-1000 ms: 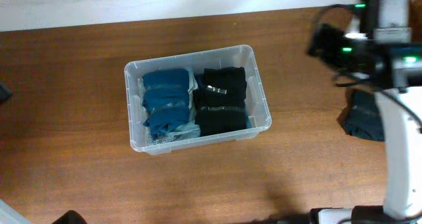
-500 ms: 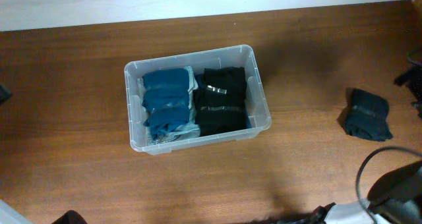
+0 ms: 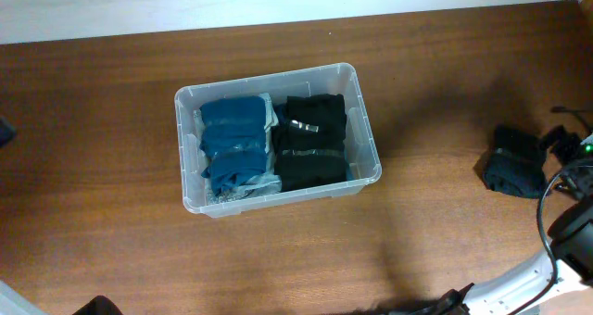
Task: Pack container
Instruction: 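Move the right gripper to the second black garment and grasp it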
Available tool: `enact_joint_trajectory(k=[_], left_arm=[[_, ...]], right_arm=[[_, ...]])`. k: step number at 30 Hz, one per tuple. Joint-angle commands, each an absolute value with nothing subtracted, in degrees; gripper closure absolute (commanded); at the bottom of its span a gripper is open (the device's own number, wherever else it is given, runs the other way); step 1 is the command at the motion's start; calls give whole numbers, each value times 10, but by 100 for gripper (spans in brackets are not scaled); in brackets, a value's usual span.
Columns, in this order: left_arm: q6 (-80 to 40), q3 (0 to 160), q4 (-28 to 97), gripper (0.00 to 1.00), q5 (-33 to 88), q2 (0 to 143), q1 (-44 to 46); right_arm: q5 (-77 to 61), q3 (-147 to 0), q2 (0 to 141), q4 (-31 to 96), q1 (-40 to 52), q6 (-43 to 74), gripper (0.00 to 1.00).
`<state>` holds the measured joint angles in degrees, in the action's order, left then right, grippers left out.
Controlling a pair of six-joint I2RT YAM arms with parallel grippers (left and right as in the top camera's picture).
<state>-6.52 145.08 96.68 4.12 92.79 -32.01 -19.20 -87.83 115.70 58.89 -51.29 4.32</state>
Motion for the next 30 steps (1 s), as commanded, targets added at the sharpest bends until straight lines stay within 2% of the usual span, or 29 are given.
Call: enact_joint_trajectory(k=[1,6,10,13,17,20,25,30], left_arm=[[-68,1453,967,0,43,929,-323],[-68,1453,967,0,43,929,-323],[-68,1453,967,0,43,929,-323],[-68,1453,967,0,43,929,-323],[-68,1453,967,0,43,929,-323],[-68,1453,967,0,43,929,-323],[-68,1453,967,0,43,929,-323],[-68,1453,967,0,43,929,-323]], right_arm=[[-203,-874,1201,593,-515,-1,0],[-220,-857,1223,587,-513,-11,5],[-263,-821,1223,555,-514,-11,19],[-291,-798,1223,535,-515,-11,43],[-300,-792,1223,531,-515,-11,69],[-321,-792,1222,532,-515,-11,77],[-364,-792,1207,537,-515,-10,83],[-519,-792,1154,546,-513,-11,88]])
